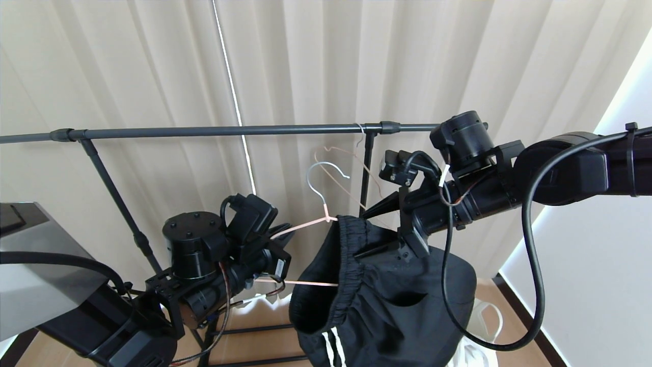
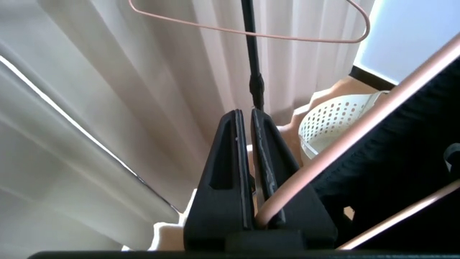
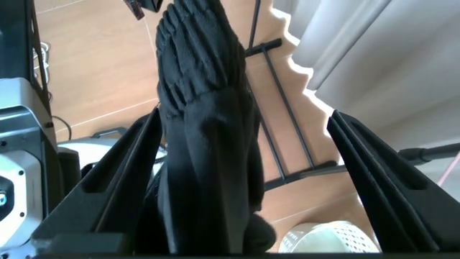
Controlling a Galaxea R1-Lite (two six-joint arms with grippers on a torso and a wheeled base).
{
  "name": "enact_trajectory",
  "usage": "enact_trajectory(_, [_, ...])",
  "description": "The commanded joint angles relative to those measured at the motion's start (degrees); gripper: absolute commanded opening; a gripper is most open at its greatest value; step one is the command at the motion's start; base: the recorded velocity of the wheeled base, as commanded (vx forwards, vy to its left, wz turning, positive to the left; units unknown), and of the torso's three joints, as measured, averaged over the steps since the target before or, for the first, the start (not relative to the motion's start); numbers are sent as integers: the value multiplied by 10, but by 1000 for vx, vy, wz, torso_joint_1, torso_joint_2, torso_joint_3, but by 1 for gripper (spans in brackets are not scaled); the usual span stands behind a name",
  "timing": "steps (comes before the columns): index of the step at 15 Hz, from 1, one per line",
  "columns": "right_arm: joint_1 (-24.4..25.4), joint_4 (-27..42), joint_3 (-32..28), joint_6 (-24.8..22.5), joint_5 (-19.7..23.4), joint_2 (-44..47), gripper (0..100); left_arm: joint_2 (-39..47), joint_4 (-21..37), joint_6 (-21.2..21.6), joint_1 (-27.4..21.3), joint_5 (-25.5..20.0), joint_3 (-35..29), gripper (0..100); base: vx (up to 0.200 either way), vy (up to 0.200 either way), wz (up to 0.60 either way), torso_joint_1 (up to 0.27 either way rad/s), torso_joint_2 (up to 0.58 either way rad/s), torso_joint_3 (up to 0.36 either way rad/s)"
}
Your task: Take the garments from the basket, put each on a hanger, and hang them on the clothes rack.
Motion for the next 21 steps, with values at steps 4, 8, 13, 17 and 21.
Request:
enact_trajectory(4, [-1, -2, -15, -1, -1, 7, 100, 0, -1, 0, 0, -1, 1, 0, 0, 0, 0, 0, 0, 0])
enact_trajectory(8, [-1, -2, -16, -1, -1, 8, 100, 0, -12, 0, 0, -2, 0, 0, 0, 0, 0, 0, 0, 0])
enact_trajectory(13, [-1, -2, -14, -2, -1, 8, 0, -1, -12, 0, 0, -2, -2, 0, 0, 0, 0, 0, 0, 0])
enact_trajectory(17, [-1, -2, -13, -1, -1, 6, 0, -1, -14, -1, 0, -2, -2, 0, 0, 0, 0, 0, 0, 0])
enact_trajectory(21, [-1, -2, -13, -1, -1, 5, 0, 1, -29, -2, 2, -3, -1, 0, 0, 0, 0, 0, 0, 0])
